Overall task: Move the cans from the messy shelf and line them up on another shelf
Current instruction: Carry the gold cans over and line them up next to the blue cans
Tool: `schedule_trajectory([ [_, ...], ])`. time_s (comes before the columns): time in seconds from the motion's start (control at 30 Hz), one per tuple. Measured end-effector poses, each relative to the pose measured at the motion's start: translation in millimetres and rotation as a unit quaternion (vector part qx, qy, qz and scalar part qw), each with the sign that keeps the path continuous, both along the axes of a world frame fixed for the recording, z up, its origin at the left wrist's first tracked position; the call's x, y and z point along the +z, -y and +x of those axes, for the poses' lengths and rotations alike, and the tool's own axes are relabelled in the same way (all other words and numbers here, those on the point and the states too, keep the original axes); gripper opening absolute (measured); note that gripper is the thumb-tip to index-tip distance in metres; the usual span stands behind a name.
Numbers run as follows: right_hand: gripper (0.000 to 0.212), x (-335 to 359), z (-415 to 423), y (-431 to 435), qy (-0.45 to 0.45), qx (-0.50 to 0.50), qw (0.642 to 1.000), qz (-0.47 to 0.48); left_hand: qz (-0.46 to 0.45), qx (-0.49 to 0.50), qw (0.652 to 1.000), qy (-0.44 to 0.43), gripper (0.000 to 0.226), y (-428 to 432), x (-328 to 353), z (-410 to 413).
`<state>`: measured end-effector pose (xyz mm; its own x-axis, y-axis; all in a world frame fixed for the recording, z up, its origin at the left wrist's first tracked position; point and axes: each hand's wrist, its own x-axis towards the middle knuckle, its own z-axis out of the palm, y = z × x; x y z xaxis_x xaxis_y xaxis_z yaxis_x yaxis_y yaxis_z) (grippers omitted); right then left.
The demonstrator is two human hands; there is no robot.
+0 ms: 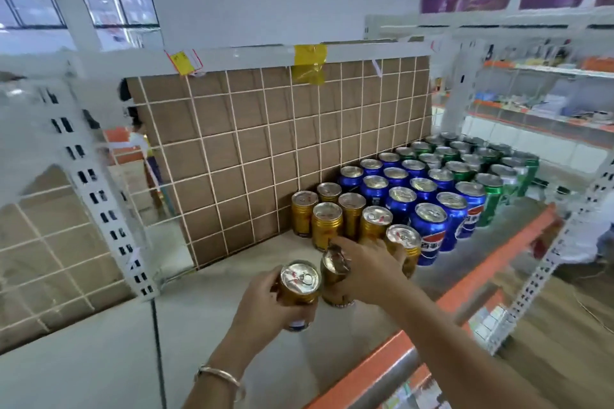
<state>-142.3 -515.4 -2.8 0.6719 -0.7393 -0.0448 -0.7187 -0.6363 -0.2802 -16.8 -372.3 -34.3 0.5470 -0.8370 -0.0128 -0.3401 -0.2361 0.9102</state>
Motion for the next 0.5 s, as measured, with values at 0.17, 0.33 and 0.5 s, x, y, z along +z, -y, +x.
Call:
schedule_trajectory([
  [0.17,0.069,9.2,19.0,38.2,-0.034,0.080,0.996,-0.029,-0.013,0.057,0.996,-0.065,0.049,25.6,-1.7,-8.7],
  [0.33,0.073,6.4,25.0,63.4,-0.016,0.140,0.989,-0.046,-0.021,0.090,0.992,-0.088,0.058,42.3,-8.7,-25.8],
  [0.5,0.071,3.5,30.2,81.5,-0.016,0.149,0.986,-0.068,-0.028,0.106,0.990,-0.087,0.066,55.6,-18.3,-38.7],
])
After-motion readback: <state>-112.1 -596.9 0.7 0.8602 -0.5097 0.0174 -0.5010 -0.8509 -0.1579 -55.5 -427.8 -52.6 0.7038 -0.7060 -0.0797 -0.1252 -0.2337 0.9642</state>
